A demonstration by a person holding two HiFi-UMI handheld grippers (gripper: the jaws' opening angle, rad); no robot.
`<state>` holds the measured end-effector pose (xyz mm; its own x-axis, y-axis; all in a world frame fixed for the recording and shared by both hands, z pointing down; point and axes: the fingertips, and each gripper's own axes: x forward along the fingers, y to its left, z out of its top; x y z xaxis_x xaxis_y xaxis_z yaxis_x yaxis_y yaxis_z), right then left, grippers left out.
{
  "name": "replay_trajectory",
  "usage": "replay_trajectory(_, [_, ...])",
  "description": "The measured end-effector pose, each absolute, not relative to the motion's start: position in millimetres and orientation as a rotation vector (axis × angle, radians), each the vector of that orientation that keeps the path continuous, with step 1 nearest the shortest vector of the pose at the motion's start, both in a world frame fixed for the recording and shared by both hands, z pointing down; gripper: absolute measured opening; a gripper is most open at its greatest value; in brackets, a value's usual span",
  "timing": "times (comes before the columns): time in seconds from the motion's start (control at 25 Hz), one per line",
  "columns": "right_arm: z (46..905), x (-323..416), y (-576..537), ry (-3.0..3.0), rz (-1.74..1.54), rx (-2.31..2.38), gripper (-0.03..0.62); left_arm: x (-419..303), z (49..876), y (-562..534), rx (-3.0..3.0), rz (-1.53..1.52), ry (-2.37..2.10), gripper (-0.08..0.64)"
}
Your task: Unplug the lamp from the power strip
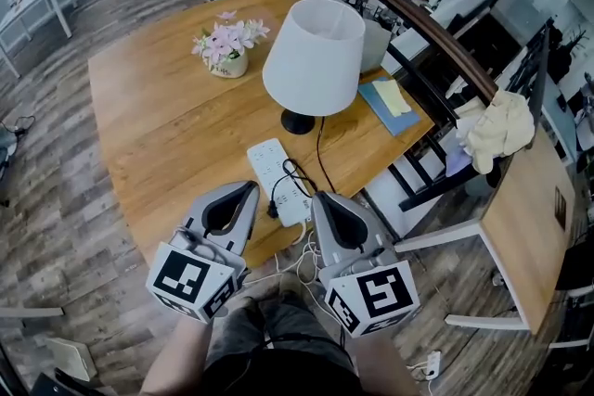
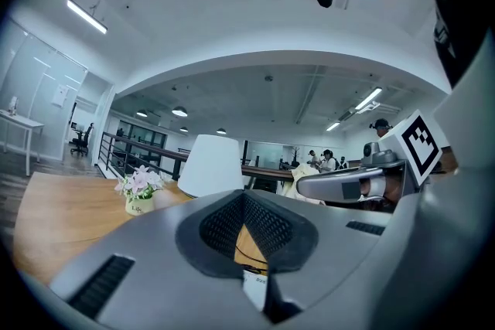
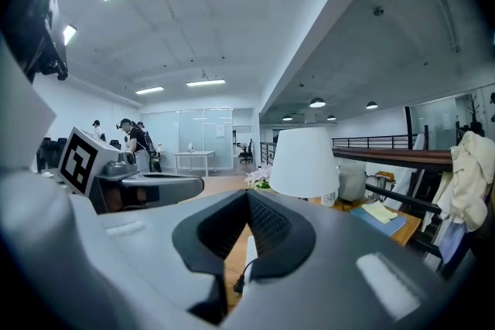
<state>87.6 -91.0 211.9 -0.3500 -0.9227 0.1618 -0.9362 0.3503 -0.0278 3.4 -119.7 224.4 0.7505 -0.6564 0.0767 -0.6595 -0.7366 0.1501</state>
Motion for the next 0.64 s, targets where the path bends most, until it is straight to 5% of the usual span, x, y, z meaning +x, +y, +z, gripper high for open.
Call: replay_trajectory(0.64, [178,106,-82,-2.498,0.096,1.781,0.007,-4,187,-122,2.792,-0.072,-1.122,-0.005])
